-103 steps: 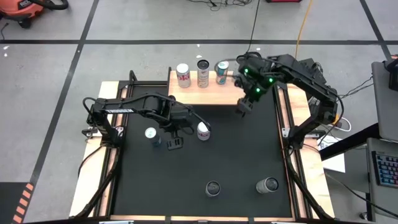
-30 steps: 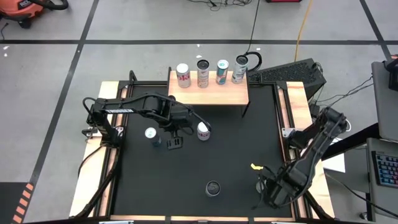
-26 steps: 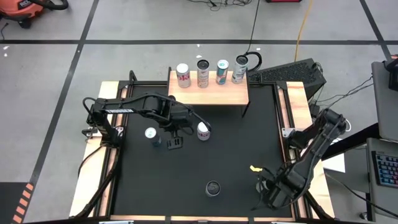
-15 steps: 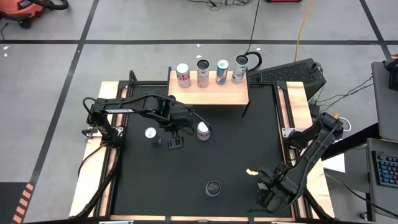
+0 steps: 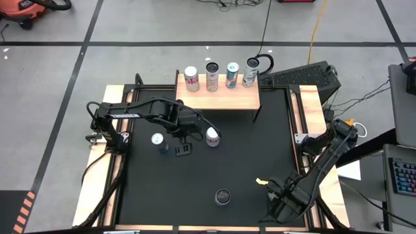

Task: Place canned beverage on shelf
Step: Put the white and yellow soda can aligned with the other white and yellow soda can on the shelf

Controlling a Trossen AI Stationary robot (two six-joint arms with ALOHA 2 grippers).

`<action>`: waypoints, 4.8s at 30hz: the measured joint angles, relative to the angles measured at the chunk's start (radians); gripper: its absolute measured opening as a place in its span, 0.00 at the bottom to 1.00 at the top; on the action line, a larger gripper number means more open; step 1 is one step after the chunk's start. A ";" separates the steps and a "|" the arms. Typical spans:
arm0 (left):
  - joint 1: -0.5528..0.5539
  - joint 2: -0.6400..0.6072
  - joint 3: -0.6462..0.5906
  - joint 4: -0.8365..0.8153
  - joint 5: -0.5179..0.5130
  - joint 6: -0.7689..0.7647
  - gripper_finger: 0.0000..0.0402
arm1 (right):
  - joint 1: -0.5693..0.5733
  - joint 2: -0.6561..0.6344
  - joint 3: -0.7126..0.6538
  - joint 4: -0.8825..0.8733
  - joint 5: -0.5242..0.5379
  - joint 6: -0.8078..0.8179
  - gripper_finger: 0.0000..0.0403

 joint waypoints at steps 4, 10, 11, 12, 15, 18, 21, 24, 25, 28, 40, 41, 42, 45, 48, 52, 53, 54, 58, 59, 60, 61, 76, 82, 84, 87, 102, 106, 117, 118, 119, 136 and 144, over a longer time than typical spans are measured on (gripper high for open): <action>0.000 0.000 0.000 0.000 0.000 0.000 0.99 | -0.009 0.000 0.000 0.001 -0.001 0.001 0.58; 0.000 0.000 0.000 0.001 0.000 0.000 0.99 | -0.070 -0.021 -0.004 -0.007 -0.006 -0.094 0.58; 0.000 0.000 0.000 0.001 0.000 0.000 0.99 | -0.087 -0.029 -0.004 -0.008 -0.007 -0.113 0.58; 0.000 0.000 0.000 0.000 0.000 0.001 0.99 | -0.106 -0.038 -0.004 -0.009 -0.013 -0.133 0.58; 0.000 0.000 0.000 0.000 0.000 0.024 0.99 | -0.159 -0.062 -0.004 -0.021 -0.018 -0.217 0.58; 0.000 0.000 0.000 -0.001 0.000 0.079 0.99 | -0.217 -0.084 -0.004 -0.044 -0.024 -0.316 0.58; 0.000 0.000 0.000 -0.002 0.000 0.104 0.99 | -0.290 -0.110 -0.004 -0.083 -0.017 -0.409 0.58; 0.000 0.000 0.000 -0.004 0.000 0.106 0.99 | -0.372 -0.127 0.000 -0.117 0.001 -0.516 0.58; 0.000 0.000 0.000 -0.004 0.000 0.107 0.99 | -0.402 -0.131 0.007 -0.125 0.006 -0.556 0.58; 0.003 0.000 0.000 -0.008 0.000 0.113 0.99 | -0.493 -0.136 0.044 -0.162 0.028 -0.689 0.58; 0.072 0.000 0.000 -0.019 0.000 0.111 0.99 | -0.848 -0.137 0.389 -0.211 0.269 -1.186 0.58; 0.078 0.000 0.000 -0.019 0.000 0.111 0.99 | -0.880 -0.137 0.418 -0.213 0.269 -1.222 0.58; 0.084 0.000 0.000 -0.019 0.000 0.111 0.99 | -0.911 -0.137 0.448 -0.214 0.267 -1.250 0.58; 0.098 0.000 0.000 -0.019 0.000 0.111 0.99 | -1.004 -0.137 0.522 -0.211 0.268 -1.305 0.58; 0.112 0.000 0.000 -0.019 0.000 0.112 0.99 | -1.087 -0.137 0.573 -0.211 0.269 -1.367 0.58; 0.130 0.000 0.000 -0.020 0.000 0.113 0.99 | -1.181 -0.137 0.617 -0.211 0.267 -1.435 0.59; 0.135 0.000 0.000 -0.020 0.000 0.113 0.99 | -1.202 -0.137 0.621 -0.211 0.266 -1.443 0.59; 0.139 0.000 0.000 -0.020 0.000 0.113 0.99 | -1.222 -0.136 0.623 -0.211 0.265 -1.447 0.58; 0.157 0.000 0.000 -0.020 0.001 0.114 0.99 | -1.291 -0.114 0.623 -0.209 0.263 -1.464 0.58; 0.162 0.000 0.000 -0.020 0.000 0.114 0.99 | -1.306 -0.103 0.623 -0.209 0.263 -1.466 0.59; 0.166 0.000 0.000 -0.020 0.000 0.114 0.99 | -1.320 -0.090 0.623 -0.208 0.263 -1.470 0.59; 0.169 0.000 0.000 -0.020 0.000 0.114 0.99 | -1.333 -0.075 0.623 -0.207 0.263 -1.472 0.60; 0.204 0.000 0.000 -0.021 0.001 0.114 0.99 | -1.368 0.019 0.623 -0.210 0.104 -1.485 0.61; 0.204 0.000 0.000 -0.021 0.001 0.112 0.99 | -1.371 0.019 0.623 -0.210 0.131 -1.486 0.61; 0.204 0.000 0.000 -0.021 0.001 0.111 0.99 | -1.371 0.019 0.623 -0.209 0.163 -1.487 0.61; 0.204 0.000 0.000 -0.021 0.001 0.111 0.99 | -1.375 0.019 0.623 -0.209 0.191 -1.493 0.61; 0.204 0.000 0.000 -0.021 0.001 0.110 0.99 | -1.389 0.019 0.623 -0.209 0.186 -1.527 0.61; 0.204 0.000 0.000 -0.021 0.001 0.110 0.99 | -1.389 0.019 0.623 -0.210 0.185 -1.539 0.61; 0.204 0.000 0.000 -0.021 0.001 0.107 0.99 | -1.389 0.016 0.623 -0.207 0.187 -1.542 0.75; 0.204 0.000 0.000 -0.021 0.001 0.107 0.99 | -1.389 0.016 0.623 -0.208 0.186 -1.542 0.76; 0.204 0.000 0.000 -0.021 0.001 0.107 0.99 | -1.389 0.016 0.623 -0.207 0.187 -1.542 0.77; 0.204 0.000 0.000 -0.021 0.001 0.111 0.99 | -1.396 0.017 0.623 -0.209 0.296 -1.593 0.78; 0.204 0.000 0.000 -0.021 0.001 0.111 0.99 | -1.395 0.016 0.623 -0.209 0.289 -1.599 0.78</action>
